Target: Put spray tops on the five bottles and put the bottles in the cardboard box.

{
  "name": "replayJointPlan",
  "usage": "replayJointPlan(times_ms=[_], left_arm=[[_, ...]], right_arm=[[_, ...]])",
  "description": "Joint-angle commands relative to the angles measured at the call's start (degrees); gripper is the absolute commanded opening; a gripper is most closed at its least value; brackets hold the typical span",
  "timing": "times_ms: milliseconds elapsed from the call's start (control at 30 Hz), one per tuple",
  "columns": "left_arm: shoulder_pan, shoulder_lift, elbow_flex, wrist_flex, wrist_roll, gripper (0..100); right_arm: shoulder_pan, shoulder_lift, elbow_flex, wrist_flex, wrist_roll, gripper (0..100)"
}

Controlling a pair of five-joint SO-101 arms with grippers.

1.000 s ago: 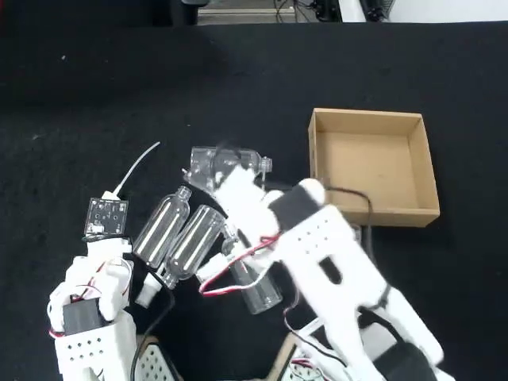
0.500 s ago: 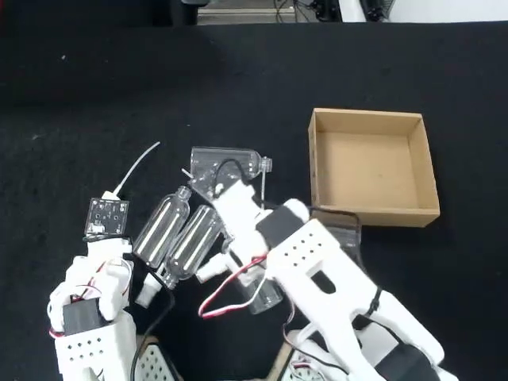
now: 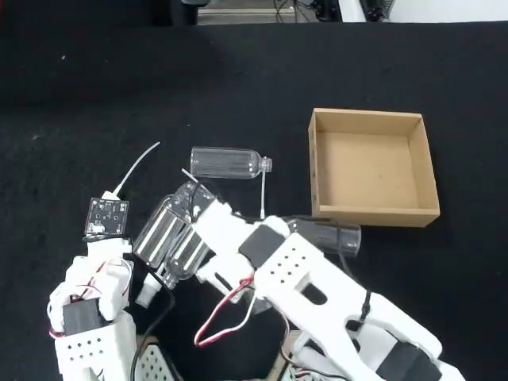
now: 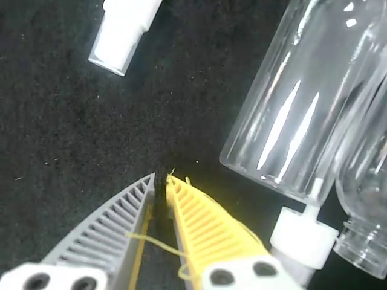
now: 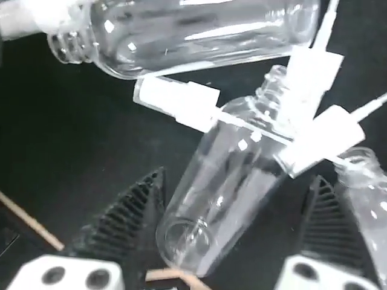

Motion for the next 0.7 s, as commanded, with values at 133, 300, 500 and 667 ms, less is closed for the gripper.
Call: replayJointPlan(times_ms=[133, 300, 500, 667], left_arm=[[-0.2, -0.2, 1.2, 0.0, -0.5, 3], [-0.2, -0.2, 1.2, 0.0, -0.5, 3], [-0.2, -0.2, 1.2, 0.0, -0.5, 3], [-0.7, -0.2, 1.2, -0.4, -0.5, 3]], right_arm=[[2.4, -2.5, 8.0, -13.2, -0.4, 32.1], [2.4, -2.5, 10.2, -13.3, -0.3, 31.8], [3.0, -2.9, 10.6, -13.3, 3.5, 0.0], [13.3, -2.9, -1.1, -2.7, 8.3, 1.4]])
